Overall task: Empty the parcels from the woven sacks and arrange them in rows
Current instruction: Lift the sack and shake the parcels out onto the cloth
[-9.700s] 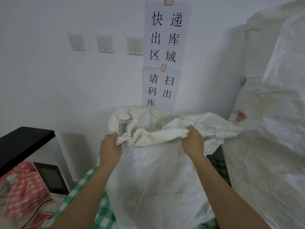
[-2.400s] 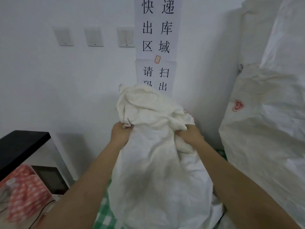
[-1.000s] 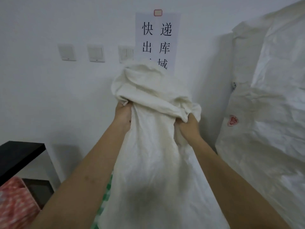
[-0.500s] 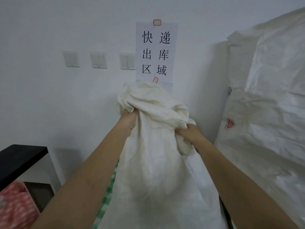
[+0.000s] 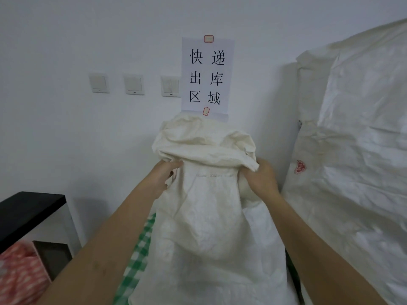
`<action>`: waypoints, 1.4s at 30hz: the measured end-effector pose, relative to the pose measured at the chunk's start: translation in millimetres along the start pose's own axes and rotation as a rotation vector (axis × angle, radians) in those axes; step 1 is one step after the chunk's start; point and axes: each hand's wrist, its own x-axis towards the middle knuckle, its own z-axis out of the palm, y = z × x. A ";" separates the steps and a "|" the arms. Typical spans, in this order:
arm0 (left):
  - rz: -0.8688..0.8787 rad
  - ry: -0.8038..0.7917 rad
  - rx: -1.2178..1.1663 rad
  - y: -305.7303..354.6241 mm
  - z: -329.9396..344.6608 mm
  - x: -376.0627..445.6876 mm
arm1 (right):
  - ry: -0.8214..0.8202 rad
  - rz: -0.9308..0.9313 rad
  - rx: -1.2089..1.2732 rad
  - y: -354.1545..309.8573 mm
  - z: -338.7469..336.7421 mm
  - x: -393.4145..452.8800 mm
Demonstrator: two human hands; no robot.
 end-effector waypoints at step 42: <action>0.433 -0.233 0.496 -19.3 8.4 -86.4 | -0.488 0.576 0.274 5.9 27.1 -38.8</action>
